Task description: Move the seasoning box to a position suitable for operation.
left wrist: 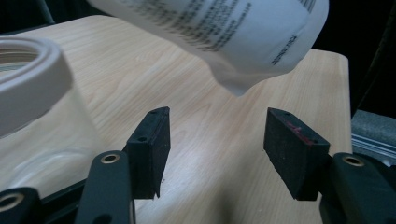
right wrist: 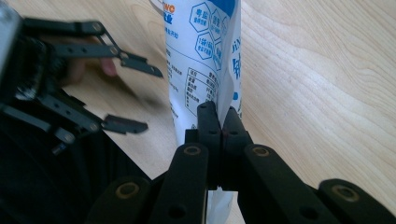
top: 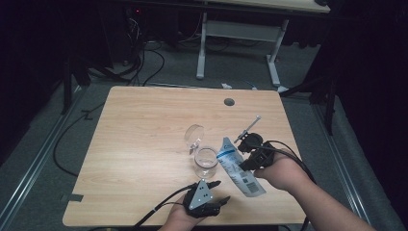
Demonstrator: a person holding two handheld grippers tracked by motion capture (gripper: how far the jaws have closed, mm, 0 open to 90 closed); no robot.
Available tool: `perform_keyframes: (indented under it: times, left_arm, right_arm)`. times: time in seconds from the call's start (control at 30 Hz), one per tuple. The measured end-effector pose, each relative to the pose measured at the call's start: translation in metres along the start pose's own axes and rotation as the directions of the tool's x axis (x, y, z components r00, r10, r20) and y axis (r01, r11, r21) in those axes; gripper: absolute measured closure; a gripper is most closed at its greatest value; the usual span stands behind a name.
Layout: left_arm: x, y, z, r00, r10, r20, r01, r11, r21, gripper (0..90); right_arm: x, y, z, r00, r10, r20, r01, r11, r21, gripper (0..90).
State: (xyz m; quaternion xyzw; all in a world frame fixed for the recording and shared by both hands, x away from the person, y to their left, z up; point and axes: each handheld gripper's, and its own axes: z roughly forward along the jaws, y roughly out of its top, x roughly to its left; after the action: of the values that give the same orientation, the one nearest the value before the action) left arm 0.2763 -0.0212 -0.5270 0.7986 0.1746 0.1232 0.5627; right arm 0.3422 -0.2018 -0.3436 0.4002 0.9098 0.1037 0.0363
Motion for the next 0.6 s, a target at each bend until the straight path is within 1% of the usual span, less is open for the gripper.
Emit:
perform_keyframes:
  times: [0.03, 0.07, 0.17, 0.2, 0.27, 0.33, 0.4, 0.43, 0.47, 0.5, 0.57, 0.6]
  left_arm:
    - [-0.001, 0.000, 0.002, 1.0000, 0.000, 0.001, 0.000, 1.0000, -0.003, 41.5]
    - [-0.002, 0.000, 0.003, 1.0000, 0.000, 0.003, 0.000, 1.0000, -0.003, 41.5]
    - [-0.004, 0.001, 0.008, 1.0000, -0.001, 0.003, 0.001, 1.0000, -0.002, 40.6]
    - [-0.005, 0.001, 0.010, 1.0000, 0.001, 0.004, -0.001, 1.0000, -0.008, 40.4]
    - [-0.006, 0.002, 0.012, 1.0000, 0.000, 0.003, 0.000, 0.9998, -0.018, 39.2]
    - [-0.006, 0.005, 0.015, 1.0000, -0.006, -0.004, 0.006, 0.9997, -0.023, 37.1]
    - [-0.007, 0.007, 0.017, 0.9999, -0.003, -0.016, 0.002, 0.9997, -0.026, 35.8]
    - [-0.007, 0.007, 0.019, 0.9998, -0.001, -0.021, 0.000, 0.9997, -0.024, 35.2]
    - [-0.007, 0.008, 0.021, 0.9996, 0.000, -0.027, -0.001, 0.9998, -0.018, 34.6]
    - [-0.007, 0.008, 0.022, 0.9995, 0.001, -0.031, -0.001, 0.9999, -0.016, 33.4]
    - [-0.007, 0.009, 0.025, 0.9995, -0.007, -0.030, 0.006, 0.9998, -0.019, 31.8]
    - [-0.008, 0.010, 0.026, 0.9994, -0.008, -0.033, 0.007, 0.9998, -0.019, 31.1]
  right_arm:
    - [0.001, 0.001, -0.001, 1.0000, -0.004, 0.004, 0.004, 1.000, 0.000, 90.0]
    - [0.003, 0.002, -0.001, 1.0000, 0.005, 0.002, -0.005, 1.000, 0.000, 90.0]
    - [0.005, 0.003, -0.001, 0.9999, -0.015, 0.000, 0.015, 1.000, -0.008, 90.0]
    - [0.007, 0.004, -0.001, 1.0000, -0.004, -0.003, 0.004, 1.000, -0.005, 90.0]
    - [0.009, 0.006, -0.001, 0.9999, -0.012, -0.003, 0.012, 1.000, -0.005, 90.0]
    - [0.011, 0.008, -0.002, 0.9999, -0.013, -0.006, 0.013, 1.000, -0.005, 90.0]
    - [0.013, 0.010, -0.003, 0.9997, -0.022, -0.008, 0.022, 1.000, -0.012, 90.0]
    - [0.014, 0.011, -0.004, 0.9998, -0.018, -0.008, 0.018, 1.000, -0.012, 90.0]
    - [0.014, 0.012, -0.004, 0.9996, -0.027, -0.009, 0.027, 0.999, -0.018, 90.0]
    - [0.015, 0.013, -0.004, 0.9997, -0.022, -0.011, 0.022, 1.000, -0.017, 90.0]
    - [0.016, 0.015, -0.005, 0.9996, -0.026, -0.013, 0.026, 0.999, -0.024, 90.0]
    - [0.017, 0.015, -0.005, 0.9997, -0.021, -0.015, 0.021, 1.000, -0.021, 90.0]
